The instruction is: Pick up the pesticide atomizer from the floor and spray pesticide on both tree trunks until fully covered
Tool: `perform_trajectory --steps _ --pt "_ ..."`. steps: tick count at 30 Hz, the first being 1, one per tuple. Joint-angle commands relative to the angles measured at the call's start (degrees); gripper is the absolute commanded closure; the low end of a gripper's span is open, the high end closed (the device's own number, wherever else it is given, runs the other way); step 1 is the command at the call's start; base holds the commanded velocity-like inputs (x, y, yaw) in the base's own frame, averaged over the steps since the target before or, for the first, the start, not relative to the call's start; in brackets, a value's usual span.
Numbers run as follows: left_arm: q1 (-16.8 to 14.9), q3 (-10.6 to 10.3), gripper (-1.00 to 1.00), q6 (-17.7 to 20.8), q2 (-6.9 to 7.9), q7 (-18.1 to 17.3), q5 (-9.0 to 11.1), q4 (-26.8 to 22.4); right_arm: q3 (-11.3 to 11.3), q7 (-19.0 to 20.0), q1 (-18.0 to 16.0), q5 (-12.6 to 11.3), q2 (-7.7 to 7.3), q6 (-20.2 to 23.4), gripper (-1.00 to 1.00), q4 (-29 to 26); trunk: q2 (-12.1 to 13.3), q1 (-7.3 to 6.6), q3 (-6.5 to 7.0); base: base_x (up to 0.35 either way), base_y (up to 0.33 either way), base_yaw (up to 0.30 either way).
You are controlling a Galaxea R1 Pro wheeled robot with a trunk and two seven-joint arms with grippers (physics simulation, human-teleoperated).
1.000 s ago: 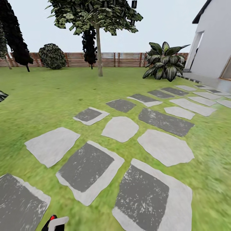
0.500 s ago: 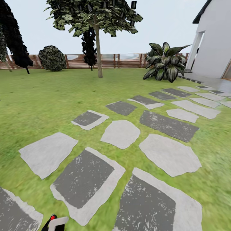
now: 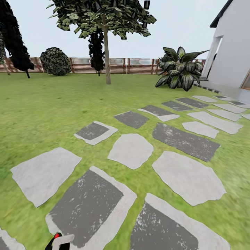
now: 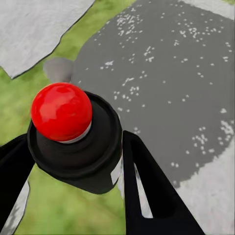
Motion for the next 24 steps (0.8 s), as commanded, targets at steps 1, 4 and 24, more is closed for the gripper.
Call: perform_trajectory --steps 1,4,24 --pt "-0.04 0.18 1.00 -0.15 -0.02 0.25 -0.51 0.04 -0.51 0.40 -0.02 0.12 0.00 -0.12 -1.00 0.00 -0.02 0.02 -0.05 0.337 0.000 0.000" --pt "-0.04 0.18 1.00 -0.15 -0.02 0.25 -0.51 0.04 -0.51 0.40 -0.02 0.12 0.00 -0.12 -1.00 0.00 -0.02 0.02 -0.05 0.337 0.000 0.000" --pt "-0.04 0.18 1.00 -0.15 -0.02 0.25 -0.51 0.04 -0.51 0.40 -0.02 0.12 0.00 -0.12 -1.00 0.00 -0.02 0.02 -0.05 0.337 0.000 0.000"
